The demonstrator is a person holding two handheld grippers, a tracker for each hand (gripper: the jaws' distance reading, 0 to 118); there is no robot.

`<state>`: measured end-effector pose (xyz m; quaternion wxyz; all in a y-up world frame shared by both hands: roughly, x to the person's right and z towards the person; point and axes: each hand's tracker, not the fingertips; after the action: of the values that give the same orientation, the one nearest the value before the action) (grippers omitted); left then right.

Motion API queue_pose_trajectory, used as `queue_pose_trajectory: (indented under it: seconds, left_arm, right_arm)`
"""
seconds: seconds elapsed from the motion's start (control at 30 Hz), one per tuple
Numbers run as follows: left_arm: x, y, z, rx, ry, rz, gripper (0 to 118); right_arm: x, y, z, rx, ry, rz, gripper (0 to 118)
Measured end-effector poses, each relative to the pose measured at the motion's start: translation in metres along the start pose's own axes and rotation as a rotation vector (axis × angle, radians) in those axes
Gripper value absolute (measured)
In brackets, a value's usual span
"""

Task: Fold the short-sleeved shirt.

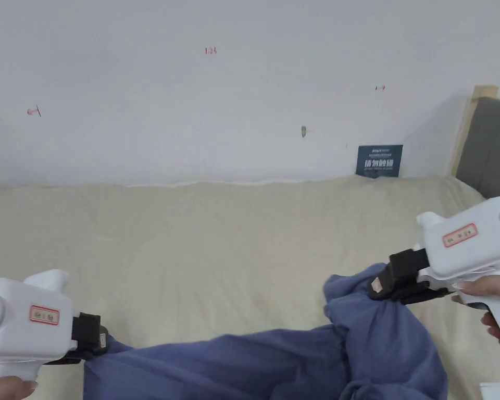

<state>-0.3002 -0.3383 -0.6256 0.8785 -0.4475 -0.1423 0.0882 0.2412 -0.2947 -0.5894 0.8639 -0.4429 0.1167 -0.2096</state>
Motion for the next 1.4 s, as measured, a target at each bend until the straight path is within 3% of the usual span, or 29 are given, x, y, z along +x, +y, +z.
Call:
queue_pose_trajectory:
  seconds: [0.17,0.47,0.73,0.9,1.13,1.17,1.4]
  left_arm:
    - [0.02,0.01,0.086,0.119,-0.024,-0.044,6]
    - [0.074,0.046,0.225,0.332,-0.075,-0.132,6]
    - [0.115,0.121,0.293,0.478,0.001,-0.17,6]
    - [0.135,0.174,0.306,0.546,0.068,-0.182,6]
    - [0.136,0.237,0.277,0.635,0.08,-0.117,6]
    - [0.136,0.243,0.271,0.636,0.074,-0.098,6]
    - [0.137,0.267,0.228,0.676,0.081,-0.106,6]
  right_arm:
    - [-0.02,-0.024,0.096,0.174,0.118,-0.03,9]
    - [-0.095,-0.011,0.225,0.346,0.128,0.081,9]
    - [-0.154,0.066,0.283,0.48,0.062,0.128,9]
    - [-0.182,0.116,0.293,0.569,0.011,0.115,9]
    - [-0.212,0.181,0.281,0.69,-0.115,0.209,9]
    - [-0.219,0.165,0.279,0.7,-0.123,0.214,9]
    - [-0.199,0.218,0.226,0.756,-0.151,0.189,9]
